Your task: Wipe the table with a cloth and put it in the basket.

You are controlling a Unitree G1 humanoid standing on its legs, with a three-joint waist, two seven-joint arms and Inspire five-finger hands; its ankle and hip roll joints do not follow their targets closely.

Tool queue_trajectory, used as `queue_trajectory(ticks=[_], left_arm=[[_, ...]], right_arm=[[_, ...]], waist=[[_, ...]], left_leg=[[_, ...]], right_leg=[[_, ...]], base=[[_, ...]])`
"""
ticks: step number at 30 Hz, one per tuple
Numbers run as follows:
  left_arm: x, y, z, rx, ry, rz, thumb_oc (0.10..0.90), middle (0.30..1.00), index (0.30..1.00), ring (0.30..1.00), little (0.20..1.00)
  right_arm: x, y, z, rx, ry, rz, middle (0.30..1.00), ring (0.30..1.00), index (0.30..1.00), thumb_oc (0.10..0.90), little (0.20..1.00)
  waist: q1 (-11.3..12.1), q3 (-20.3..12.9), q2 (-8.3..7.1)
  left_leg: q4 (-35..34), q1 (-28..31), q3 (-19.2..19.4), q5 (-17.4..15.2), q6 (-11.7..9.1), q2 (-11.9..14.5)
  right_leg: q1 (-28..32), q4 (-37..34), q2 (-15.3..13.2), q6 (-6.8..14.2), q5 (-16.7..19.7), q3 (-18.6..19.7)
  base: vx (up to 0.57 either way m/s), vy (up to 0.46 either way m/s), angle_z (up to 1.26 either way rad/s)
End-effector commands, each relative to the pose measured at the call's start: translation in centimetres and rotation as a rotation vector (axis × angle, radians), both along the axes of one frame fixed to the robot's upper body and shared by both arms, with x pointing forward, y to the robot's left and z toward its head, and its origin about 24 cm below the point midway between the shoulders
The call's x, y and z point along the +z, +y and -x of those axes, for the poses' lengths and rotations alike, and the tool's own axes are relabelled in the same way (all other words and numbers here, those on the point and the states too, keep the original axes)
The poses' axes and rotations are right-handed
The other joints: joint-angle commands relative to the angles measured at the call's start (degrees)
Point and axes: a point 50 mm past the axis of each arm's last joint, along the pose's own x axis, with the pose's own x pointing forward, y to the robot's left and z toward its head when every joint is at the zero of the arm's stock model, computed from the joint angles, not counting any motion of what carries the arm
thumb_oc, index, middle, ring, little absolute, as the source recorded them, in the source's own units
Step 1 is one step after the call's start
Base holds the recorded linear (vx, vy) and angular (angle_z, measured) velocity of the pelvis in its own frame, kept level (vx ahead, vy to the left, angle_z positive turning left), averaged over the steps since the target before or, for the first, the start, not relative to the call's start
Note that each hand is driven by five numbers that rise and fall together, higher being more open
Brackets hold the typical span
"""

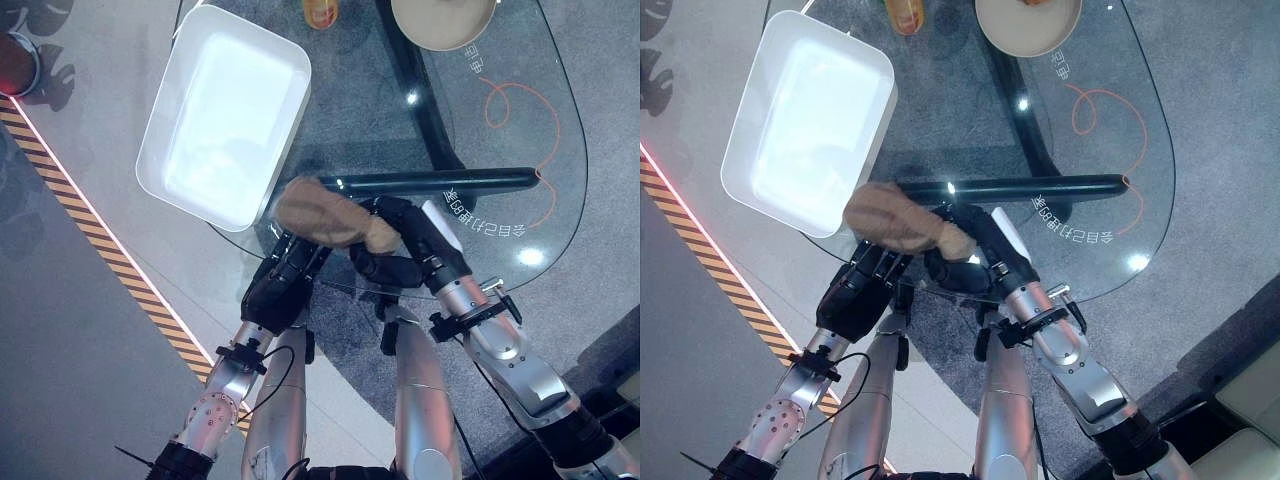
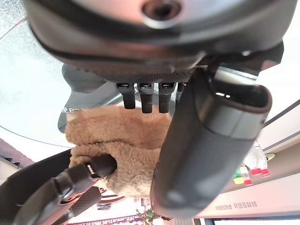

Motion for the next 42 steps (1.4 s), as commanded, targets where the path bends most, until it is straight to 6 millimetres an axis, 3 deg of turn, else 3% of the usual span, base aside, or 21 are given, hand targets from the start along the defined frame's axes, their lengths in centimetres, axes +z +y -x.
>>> queue_trajectory(ticks=[1, 11, 25, 27, 28, 30, 42], left_arm=[[3.4, -0.5, 0.8, -0.042, -0.155, 0.019, 0.8, 0.9, 0.9, 0.9, 0.9], [4.4, -0.5, 1.1, -0.056, -0.234, 0.128, 0.8, 0.9, 0.9, 0.9, 0.9], [5.5, -1.3, 1.2, -0.089, -0.3, 0.239, 0.8, 0.9, 0.9, 0.9, 0.9], [5.6, -1.4, 1.2, -0.094, -0.301, 0.254, 0.443, 0.594, 0.594, 0.594, 0.543], [5.6, -1.5, 1.2, -0.094, -0.301, 0.255, 0.418, 0.573, 0.573, 0.573, 0.518], [5.6, -1.5, 1.1, -0.088, -0.297, 0.259, 0.116, 0.314, 0.314, 0.314, 0.216], [5.5, -1.4, 0.9, -0.055, -0.285, 0.299, 0.1, 0.3, 0.3, 0.3, 0.2]], right_arm=[[5.8, 3.0, 3.0, 0.249, -0.288, -0.046, 0.3, 0.3, 0.3, 0.1, 0.2], [3.4, 3.1, 2.1, 0.179, -0.198, 0.069, 0.3, 0.3, 0.3, 0.1, 0.2], [2.2, 3.7, 1.6, 0.18, -0.145, 0.144, 0.3, 0.3, 0.3, 0.1, 0.2], [2.2, 3.7, 1.5, 0.177, -0.144, 0.136, 0.3, 0.3, 0.3, 0.1, 0.2], [2.2, 3.7, 1.5, 0.175, -0.144, 0.133, 0.3, 0.3, 0.3, 0.1, 0.2], [2.3, 3.8, 1.5, 0.171, -0.146, 0.123, 0.3, 0.3, 0.3, 0.1, 0.2], [2.7, 3.5, 1.3, 0.112, -0.172, 0.041, 0.3, 0.3, 0.3, 0.1, 0.2]], waist=[[0.25, -1.6, -1.19], [0.29, -1.6, -0.63], [0.42, -1.6, -0.37], [0.51, -1.6, -0.43], [0.52, -1.6, -0.44], [0.55, -1.6, -0.5], [0.38, -1.6, -0.67]], left_leg=[[3.18, -0.61, 6.58, -3.11, 4.12, -3.79], [2.66, -0.69, 6.56, -2.65, 3.85, -3.9], [1.78, -0.59, 6.5, -2.16, 3.83, -4.18], [1.68, -0.49, 6.42, -2.14, 3.85, -4.26], [1.72, -0.52, 6.4, -2.15, 3.86, -4.28], [1.77, -0.54, 6.34, -2.17, 3.89, -4.33], [1.37, -0.19, 6.52, -2.22, 4.04, -4.52]], right_leg=[[3.1, -6.42, 6.43, -0.23, 4.46, -0.2], [3.06, -7.03, 6.22, -0.44, 4.53, -0.29], [2.97, -7.58, 6.18, -0.68, 4.67, -0.5], [3.06, -7.75, 6.12, -0.66, 4.78, -0.49], [3.03, -7.75, 6.12, -0.65, 4.81, -0.47], [3.0, -7.74, 6.13, -0.65, 4.86, -0.46], [3.14, -8.12, 6.15, -0.57, 5.1, -0.2]], base=[[0.0, 0.0, 0.0], [0.0, 0.0, 0.0], [0.0, 0.0, 0.0], [0.0, 0.0, 0.0], [0.0, 0.0, 0.0], [0.0, 0.0, 0.0], [0.0, 0.003, 0.0]])
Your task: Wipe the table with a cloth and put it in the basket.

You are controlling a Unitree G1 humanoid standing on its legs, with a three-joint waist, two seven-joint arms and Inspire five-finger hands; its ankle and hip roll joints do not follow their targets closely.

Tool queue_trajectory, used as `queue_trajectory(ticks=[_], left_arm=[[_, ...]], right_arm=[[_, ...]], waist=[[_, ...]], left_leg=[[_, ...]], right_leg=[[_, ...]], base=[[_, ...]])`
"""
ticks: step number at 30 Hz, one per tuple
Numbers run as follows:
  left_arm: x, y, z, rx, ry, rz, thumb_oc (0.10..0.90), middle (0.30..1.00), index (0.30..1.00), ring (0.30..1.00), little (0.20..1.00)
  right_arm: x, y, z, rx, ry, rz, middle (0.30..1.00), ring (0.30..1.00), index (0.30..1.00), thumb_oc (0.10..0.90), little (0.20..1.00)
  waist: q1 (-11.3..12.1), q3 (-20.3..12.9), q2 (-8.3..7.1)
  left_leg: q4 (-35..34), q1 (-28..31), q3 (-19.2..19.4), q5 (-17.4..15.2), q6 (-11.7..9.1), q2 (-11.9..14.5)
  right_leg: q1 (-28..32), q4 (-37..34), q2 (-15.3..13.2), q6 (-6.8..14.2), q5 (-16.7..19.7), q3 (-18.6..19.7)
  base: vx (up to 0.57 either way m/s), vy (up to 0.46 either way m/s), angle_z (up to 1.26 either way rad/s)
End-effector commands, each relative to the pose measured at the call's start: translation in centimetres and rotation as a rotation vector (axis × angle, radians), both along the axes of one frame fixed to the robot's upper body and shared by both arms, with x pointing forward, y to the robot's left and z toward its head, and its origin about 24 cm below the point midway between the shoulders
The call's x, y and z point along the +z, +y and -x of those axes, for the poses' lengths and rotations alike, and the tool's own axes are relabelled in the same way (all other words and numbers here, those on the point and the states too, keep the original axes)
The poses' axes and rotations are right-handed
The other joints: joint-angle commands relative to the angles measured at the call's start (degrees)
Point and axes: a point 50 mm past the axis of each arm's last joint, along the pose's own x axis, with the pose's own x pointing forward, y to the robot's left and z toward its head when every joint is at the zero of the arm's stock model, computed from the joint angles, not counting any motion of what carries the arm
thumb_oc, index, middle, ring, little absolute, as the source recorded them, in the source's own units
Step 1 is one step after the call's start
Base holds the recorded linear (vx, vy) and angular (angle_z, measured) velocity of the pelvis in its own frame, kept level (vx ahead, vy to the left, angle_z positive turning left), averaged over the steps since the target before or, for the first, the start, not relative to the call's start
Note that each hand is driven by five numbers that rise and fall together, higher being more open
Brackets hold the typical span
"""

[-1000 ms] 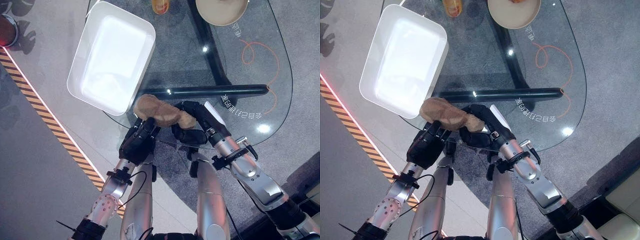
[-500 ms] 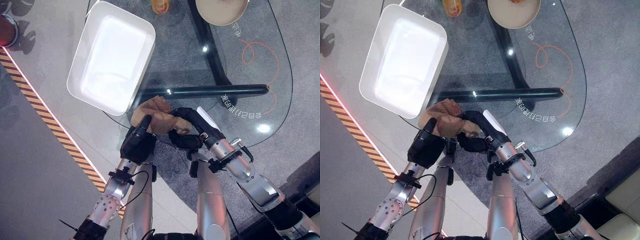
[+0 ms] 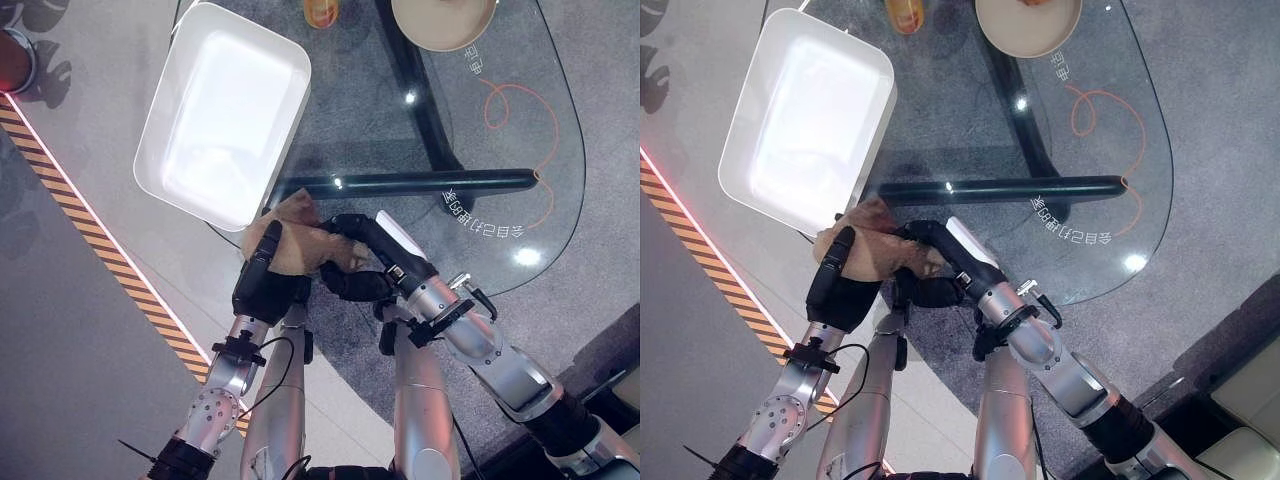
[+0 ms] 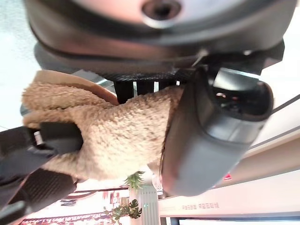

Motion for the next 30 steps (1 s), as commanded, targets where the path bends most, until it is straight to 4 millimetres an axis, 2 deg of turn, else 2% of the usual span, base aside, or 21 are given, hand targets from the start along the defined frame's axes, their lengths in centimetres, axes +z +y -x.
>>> queue_trajectory(ticks=[1, 2, 3, 14, 30], left_arm=[[4.7, -1.7, 1.1, -0.102, -0.282, 0.126, 0.1, 0.3, 0.3, 0.3, 0.2], [4.6, -1.8, 1.0, -0.094, -0.276, 0.129, 0.1, 0.3, 0.3, 0.3, 0.2], [4.6, -1.8, 1.1, -0.091, -0.274, 0.13, 0.1, 0.3, 0.3, 0.3, 0.2], [4.3, -1.7, 1.2, -0.078, -0.266, 0.129, 0.1, 0.3, 0.3, 0.3, 0.2], [4.0, -1.0, 1.6, -0.044, -0.248, 0.115, 0.1, 0.3, 0.3, 0.3, 0.2]], right_arm=[[3.0, 0.3, 0.8, 0.026, -0.132, -0.137, 0.3, 0.3, 0.3, 0.1, 0.2], [3.0, 0.1, 0.6, -0.016, -0.143, -0.17, 0.432, 0.432, 0.432, 0.254, 0.354], [3.1, 0.0, 0.7, -0.03, -0.153, -0.176, 0.9, 0.9, 0.9, 0.8, 0.9], [3.6, -1.1, 0.7, -0.119, -0.203, -0.245, 0.9, 0.9, 0.9, 0.8, 0.9], [6.3, -4.4, 1.9, -0.285, -0.385, -0.467, 0.9, 0.9, 0.9, 0.8, 0.9]], waist=[[0.22, -1.58, -0.39], [0.19, -1.58, -0.38], [0.16, -1.58, -0.37], [-0.08, -1.58, -0.54], [-0.77, -1.58, -1.39]], left_leg=[[1.61, -0.26, 6.54, -2.24, 4.07, -4.46], [1.51, -0.19, 6.55, -2.24, 4.14, -4.51], [1.47, -0.19, 6.58, -2.24, 4.14, -4.51], [0.98, 0.25, 7.0, -2.33, 4.34, -4.34], [1.04, 0.44, 7.66, -3.06, 4.56, -3.77]], right_leg=[[3.16, -8.11, 6.21, -0.63, 5.15, -0.21], [3.17, -8.17, 6.24, -0.64, 5.21, -0.12], [3.16, -8.2, 6.22, -0.63, 5.21, -0.13], [3.32, -8.24, 6.33, -0.5, 5.27, 0.02], [3.24, -7.94, 6.75, -0.16, 5.2, 0.56]], base=[[0.0, 0.0, 0.0], [-0.01, 0.032, 0.0], [-0.01, 0.04, 0.0], [0.0, 0.0, 0.0], [0.0, 0.0, 0.0]])
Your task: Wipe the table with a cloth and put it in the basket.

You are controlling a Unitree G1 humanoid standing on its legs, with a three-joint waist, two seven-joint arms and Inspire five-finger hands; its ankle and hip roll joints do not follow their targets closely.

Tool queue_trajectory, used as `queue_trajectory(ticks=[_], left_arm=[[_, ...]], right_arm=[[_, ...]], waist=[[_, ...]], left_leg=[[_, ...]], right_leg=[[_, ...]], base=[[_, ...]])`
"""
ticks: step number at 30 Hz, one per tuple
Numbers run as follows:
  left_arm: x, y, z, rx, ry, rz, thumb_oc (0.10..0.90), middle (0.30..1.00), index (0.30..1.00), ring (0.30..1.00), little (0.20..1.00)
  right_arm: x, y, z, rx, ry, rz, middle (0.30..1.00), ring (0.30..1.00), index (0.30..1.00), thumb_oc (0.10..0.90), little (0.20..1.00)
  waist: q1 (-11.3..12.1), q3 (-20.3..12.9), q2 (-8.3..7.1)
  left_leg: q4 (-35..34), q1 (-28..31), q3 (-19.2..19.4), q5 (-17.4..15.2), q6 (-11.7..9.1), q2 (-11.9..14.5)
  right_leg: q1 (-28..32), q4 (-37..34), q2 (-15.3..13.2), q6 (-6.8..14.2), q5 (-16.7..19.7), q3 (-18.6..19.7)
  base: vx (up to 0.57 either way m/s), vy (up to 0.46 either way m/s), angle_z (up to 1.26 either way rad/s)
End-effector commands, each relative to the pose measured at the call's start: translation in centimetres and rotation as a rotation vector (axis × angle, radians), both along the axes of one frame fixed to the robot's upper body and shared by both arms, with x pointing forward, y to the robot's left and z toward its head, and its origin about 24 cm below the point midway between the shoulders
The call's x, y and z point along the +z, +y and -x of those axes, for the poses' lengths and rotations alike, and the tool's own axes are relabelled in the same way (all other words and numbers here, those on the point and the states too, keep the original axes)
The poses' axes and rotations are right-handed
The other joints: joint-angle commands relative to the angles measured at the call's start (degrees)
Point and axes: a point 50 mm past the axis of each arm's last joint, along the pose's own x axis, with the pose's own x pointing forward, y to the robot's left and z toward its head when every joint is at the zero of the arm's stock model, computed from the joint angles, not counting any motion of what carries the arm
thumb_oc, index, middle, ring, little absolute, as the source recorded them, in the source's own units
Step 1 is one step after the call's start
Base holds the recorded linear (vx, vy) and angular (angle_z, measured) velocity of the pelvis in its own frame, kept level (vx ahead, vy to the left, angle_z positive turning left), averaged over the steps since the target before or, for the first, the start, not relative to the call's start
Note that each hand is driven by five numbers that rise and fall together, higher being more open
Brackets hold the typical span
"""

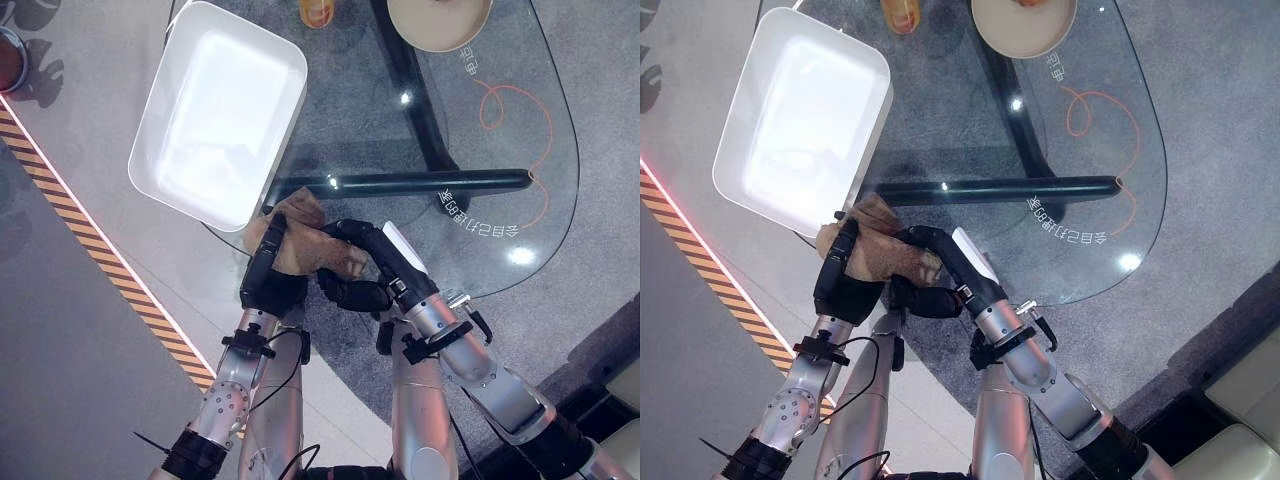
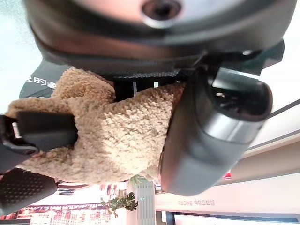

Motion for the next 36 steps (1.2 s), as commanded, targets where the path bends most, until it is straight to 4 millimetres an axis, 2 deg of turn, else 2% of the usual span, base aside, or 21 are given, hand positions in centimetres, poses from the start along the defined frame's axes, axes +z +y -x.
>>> queue_trajectory(ticks=[1, 8, 29, 36], left_arm=[[3.1, 0.6, 2.5, -0.01, -0.222, 0.073, 0.1, 0.3, 0.3, 0.3, 0.2], [2.8, 1.2, 2.7, 0.005, -0.214, 0.072, 0.1, 0.3, 0.3, 0.3, 0.2], [3.0, 1.2, 2.6, 0.011, -0.216, 0.061, 0.1, 0.3, 0.3, 0.3, 0.2], [3.8, 2.1, 2.5, 0.114, -0.282, -0.051, 0.1, 0.3, 0.3, 0.3, 0.2]], right_arm=[[7.7, -4.4, 0.4, -0.241, -0.388, -0.321, 0.9, 0.9, 0.9, 0.8, 0.9], [7.2, -5.6, 0.8, -0.281, -0.379, -0.353, 0.9, 0.9, 0.9, 0.8, 0.9], [6.9, -5.5, 0.6, -0.283, -0.355, -0.367, 0.9, 0.9, 0.9, 0.8, 0.9], [6.8, -5.4, 0.3, -0.271, -0.321, -0.355, 0.9, 0.9, 0.9, 0.8, 0.9]], waist=[[0.55, -1.58, -0.29], [0.21, -1.58, -0.39], [0.17, -1.58, -0.37], [0.24, -1.58, -0.21]], left_leg=[[1.13, 0.37, 7.74, -3.11, 4.57, -3.7], [1.09, 0.23, 8.08, -3.27, 4.58, -3.46], [1.56, -1.11, 8.16, -3.39, 4.33, -3.38], [1.52, -1.18, 8.12, -3.33, 4.35, -3.46]], right_leg=[[3.06, -7.64, 6.81, -0.14, 5.16, 0.61], [2.81, -7.72, 6.98, -0.1, 5.13, 0.8], [1.78, -7.87, 6.76, -0.13, 5.18, 0.7], [1.56, -7.7, 6.91, -0.13, 5.11, 0.89]], base=[[0.0, 0.0, 0.0], [0.01, 0.002, -0.04], [0.0, 0.0, 0.0], [0.0, 0.0, 0.0]])
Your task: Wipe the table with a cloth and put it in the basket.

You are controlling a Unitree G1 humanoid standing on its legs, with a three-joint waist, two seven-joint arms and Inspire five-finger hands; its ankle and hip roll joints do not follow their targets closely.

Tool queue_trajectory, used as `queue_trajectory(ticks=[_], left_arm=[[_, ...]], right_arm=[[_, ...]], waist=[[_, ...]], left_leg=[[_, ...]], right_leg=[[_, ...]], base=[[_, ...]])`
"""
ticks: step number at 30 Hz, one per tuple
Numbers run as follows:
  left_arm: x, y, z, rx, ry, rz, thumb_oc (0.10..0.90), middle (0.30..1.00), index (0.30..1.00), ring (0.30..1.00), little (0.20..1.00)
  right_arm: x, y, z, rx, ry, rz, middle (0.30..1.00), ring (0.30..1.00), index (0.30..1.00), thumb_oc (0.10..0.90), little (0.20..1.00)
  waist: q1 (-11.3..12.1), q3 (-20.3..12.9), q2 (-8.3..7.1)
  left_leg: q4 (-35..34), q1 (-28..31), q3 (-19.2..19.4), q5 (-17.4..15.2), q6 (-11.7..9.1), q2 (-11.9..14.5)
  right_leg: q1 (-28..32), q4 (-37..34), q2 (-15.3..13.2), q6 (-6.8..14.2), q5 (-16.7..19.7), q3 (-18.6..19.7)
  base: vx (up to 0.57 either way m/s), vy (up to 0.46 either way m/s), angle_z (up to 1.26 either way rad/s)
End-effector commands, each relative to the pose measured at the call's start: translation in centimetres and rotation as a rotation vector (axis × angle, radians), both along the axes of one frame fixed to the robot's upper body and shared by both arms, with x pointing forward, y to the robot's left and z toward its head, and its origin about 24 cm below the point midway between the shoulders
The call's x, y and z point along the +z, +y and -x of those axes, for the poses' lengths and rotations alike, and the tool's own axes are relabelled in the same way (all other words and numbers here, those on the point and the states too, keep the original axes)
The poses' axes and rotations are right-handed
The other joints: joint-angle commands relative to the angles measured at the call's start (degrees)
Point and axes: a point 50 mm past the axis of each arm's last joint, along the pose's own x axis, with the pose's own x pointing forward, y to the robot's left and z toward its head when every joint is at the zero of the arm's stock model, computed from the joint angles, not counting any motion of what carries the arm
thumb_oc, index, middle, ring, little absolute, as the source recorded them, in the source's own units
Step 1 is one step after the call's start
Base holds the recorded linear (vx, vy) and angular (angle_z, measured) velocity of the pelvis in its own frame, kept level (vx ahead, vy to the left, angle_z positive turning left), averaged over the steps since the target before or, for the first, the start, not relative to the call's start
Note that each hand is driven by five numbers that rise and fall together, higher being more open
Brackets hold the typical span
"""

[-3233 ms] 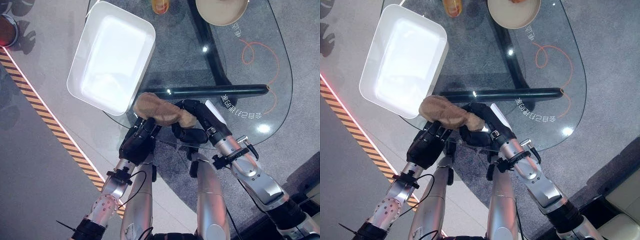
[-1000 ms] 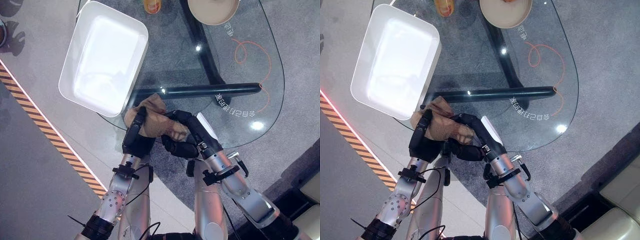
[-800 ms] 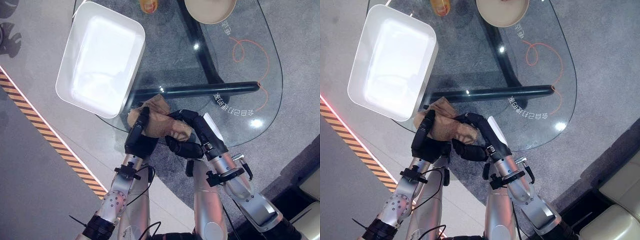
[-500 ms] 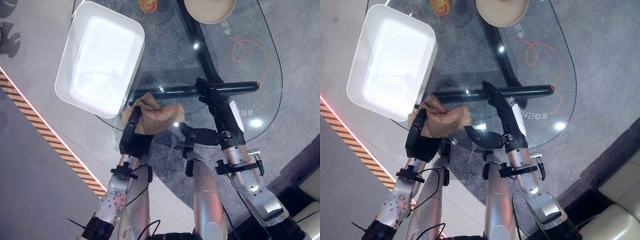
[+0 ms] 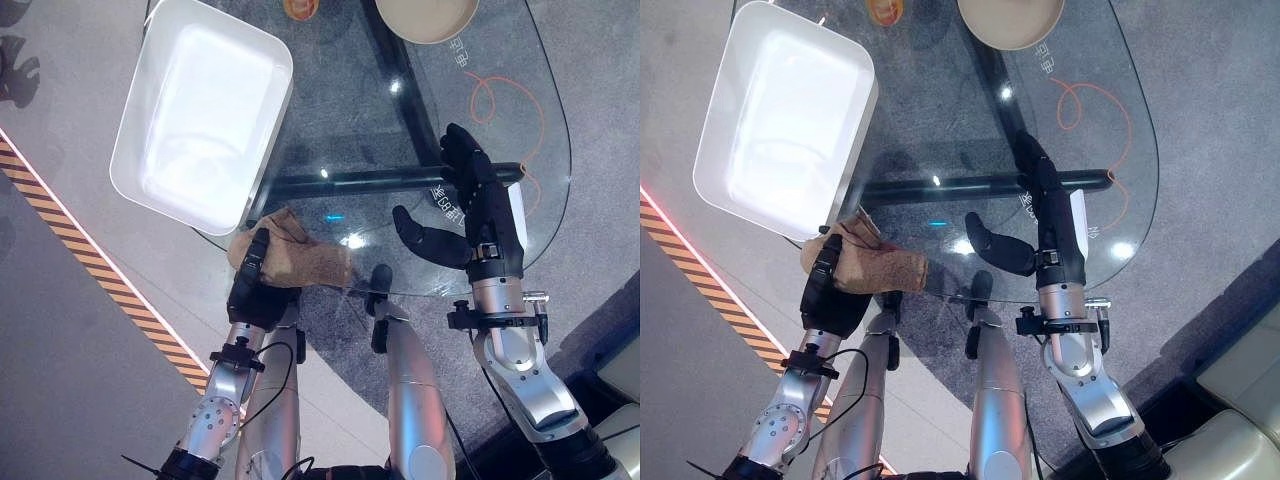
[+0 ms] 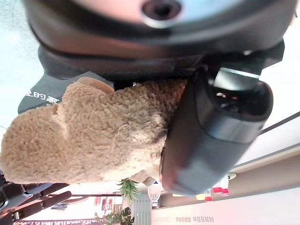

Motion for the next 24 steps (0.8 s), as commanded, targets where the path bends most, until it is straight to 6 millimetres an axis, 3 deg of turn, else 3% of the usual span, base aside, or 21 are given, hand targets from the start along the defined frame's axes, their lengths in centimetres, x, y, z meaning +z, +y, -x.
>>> queue_trajectory(ticks=[1, 13, 24], left_arm=[[5.3, 0.3, 1.1, 0.042, -0.334, -0.085, 0.1, 0.3, 0.3, 0.3, 0.2], [10.2, 5.5, 1.1, 0.522, -0.484, -0.432, 0.1, 0.3, 0.3, 0.3, 0.2], [11.9, 7.8, 1.2, 0.795, -0.438, -0.724, 0.1, 0.3, 0.3, 0.3, 0.2]], right_arm=[[3.6, 0.7, 1.3, 0.095, -0.192, -0.021, 0.9, 0.9, 0.9, 0.8, 0.9], [1.1, 0.8, 0.6, 0.15, 0.003, 0.053, 0.9, 0.9, 0.9, 0.8, 0.9], [-0.7, 1.0, 0.4, 0.201, 0.147, 0.118, 0.9, 0.9, 0.9, 0.8, 0.9]], waist=[[0.68, -1.54, 0.24], [0.97, -1.54, 2.28], [0.91, -1.54, 3.44]], left_leg=[[1.49, -0.24, 7.6, -2.65, 4.07, -3.94], [2.73, -1.1, 6.76, -2.31, 3.7, -4.4], [4.3, -3.35, 7.07, -2.31, 3.53, -4.34]], right_leg=[[1.91, -6.03, 6.3, 0.1, 4.35, 0.6], [1.03, -4.24, 6.23, -0.41, 3.04, 1.17], [-1.35, -2.19, 6.37, -0.91, 1.99, 2.2]], base=[[0.02, 0.032, 0.0], [0.02, 0.059, -0.02], [0.02, 0.077, -0.03]])
